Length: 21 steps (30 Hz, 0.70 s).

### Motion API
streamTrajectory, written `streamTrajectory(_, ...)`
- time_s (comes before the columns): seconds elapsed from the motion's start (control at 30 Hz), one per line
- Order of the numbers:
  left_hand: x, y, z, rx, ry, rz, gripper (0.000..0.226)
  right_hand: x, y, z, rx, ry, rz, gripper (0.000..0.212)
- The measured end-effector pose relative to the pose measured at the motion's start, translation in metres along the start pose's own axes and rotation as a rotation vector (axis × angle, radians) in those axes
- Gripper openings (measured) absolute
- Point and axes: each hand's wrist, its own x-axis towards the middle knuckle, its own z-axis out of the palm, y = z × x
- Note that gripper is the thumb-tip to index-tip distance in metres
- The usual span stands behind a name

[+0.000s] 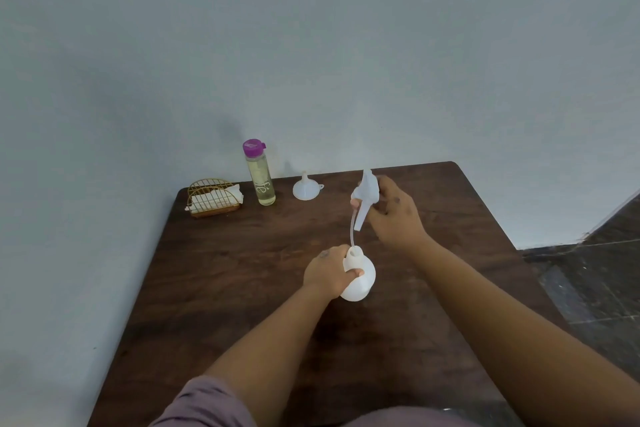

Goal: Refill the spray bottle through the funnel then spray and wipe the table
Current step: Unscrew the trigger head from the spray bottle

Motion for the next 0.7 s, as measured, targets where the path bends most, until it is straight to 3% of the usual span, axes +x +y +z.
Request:
streamTrajectory(0.23,0.002,0.004,-0.001,0.059,-0.021,-0.045,0.063,0.016,-0.016,-0.013,0.108,0.046,0.089,0.028)
streamTrajectory(0.63,0.0,0.008,-0.002,0.083,-0.024,-0.064,0.057,0.041,-0.033,-0.027,0.197,0.163,0.207,0.03)
streamTrajectory(0.7,-0.001,0.009,-0.003,0.085,-0.025,-0.07,0.056,0.052,-0.03,-0.027,0.306,0.153,0.271,0.034)
